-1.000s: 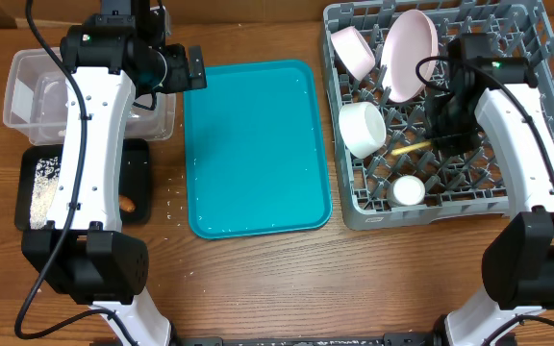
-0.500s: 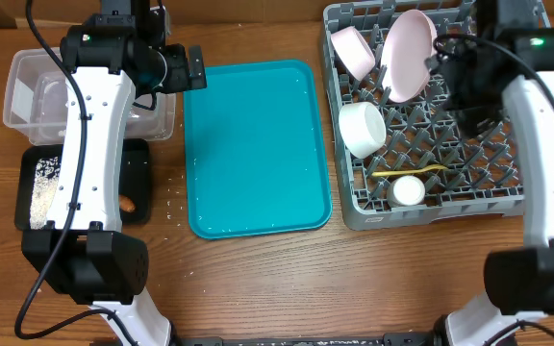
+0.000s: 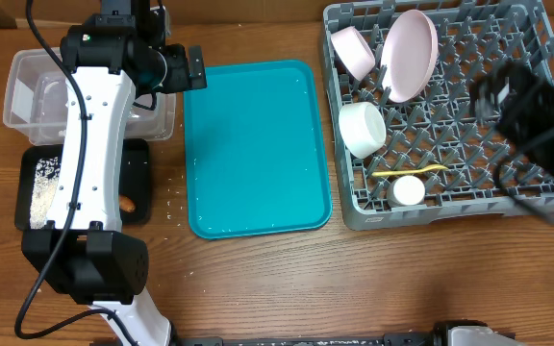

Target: Sort waste into correct bins and load items into the dishwasher

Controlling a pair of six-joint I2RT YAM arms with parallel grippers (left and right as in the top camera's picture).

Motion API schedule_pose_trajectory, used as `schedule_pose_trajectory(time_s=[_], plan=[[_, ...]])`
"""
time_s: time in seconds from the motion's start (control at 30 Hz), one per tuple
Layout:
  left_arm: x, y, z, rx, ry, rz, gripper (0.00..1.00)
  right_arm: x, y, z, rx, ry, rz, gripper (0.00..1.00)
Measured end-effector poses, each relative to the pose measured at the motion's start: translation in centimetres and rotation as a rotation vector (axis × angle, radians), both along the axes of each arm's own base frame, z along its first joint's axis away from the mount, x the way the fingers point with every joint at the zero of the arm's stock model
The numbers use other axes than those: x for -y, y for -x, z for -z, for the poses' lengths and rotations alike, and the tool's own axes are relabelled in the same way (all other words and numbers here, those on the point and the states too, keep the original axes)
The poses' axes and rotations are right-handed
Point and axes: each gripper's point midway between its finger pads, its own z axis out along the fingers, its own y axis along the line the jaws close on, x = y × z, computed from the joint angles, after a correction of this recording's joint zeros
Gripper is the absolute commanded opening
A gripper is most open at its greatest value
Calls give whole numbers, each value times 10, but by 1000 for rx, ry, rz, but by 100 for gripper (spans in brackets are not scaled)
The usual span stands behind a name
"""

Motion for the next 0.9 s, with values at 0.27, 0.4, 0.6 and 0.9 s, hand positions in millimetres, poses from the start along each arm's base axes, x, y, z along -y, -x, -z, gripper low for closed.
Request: schedule_pose_trajectory(time_s=[0.27,0.4,0.6,0.9], plan=[[0,0,0,0,0,0,100,14,30,-10,55,204,-99,100],[0,0,0,0,0,0,100,20,23,-22,208,266,-90,100],[-1,0,1,-1,-4,-2,100,22,24,21,411,312,-72,100],[-1,0,1,-3,-6,-3,100,16,19,175,595,310,-86,100]])
